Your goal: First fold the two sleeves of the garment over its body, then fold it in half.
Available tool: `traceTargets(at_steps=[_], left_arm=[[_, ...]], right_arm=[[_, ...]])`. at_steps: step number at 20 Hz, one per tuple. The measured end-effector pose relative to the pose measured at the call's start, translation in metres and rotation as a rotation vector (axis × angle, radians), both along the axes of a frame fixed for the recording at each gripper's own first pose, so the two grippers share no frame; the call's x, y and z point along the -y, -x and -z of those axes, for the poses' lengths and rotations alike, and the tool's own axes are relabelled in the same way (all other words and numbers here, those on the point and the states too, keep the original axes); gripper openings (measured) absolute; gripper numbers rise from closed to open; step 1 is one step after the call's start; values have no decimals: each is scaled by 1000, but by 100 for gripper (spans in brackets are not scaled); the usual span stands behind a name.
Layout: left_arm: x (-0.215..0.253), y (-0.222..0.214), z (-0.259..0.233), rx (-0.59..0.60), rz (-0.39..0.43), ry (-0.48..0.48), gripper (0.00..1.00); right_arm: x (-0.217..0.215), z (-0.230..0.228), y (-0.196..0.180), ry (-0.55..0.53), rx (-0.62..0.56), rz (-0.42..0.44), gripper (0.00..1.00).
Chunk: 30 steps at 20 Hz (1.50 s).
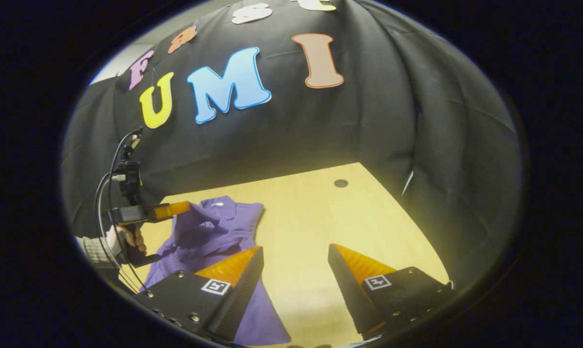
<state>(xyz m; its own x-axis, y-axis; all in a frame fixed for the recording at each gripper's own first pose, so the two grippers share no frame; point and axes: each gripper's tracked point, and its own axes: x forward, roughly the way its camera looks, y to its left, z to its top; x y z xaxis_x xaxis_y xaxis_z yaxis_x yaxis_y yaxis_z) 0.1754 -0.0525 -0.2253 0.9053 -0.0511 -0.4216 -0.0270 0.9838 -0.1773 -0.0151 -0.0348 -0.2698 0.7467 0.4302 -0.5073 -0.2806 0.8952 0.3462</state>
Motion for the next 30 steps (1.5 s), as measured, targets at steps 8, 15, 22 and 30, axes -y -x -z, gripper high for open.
traceTargets(at_steps=[8,15,22,30], left_arm=[[63,-1,64,-129,103,11,27],[51,21,54,-115,113,-11,89],[5,87,65,-138,92,-68,92],[-56,171,101,-219,-15,-80,90]], right_arm=[[5,8,0,-10,-34,-39,85],[-13,18,8,-4,-58,-108,85],[-50,48,36,22,-122,-226,85],[-103,90,98,72,-230,-436,85]])
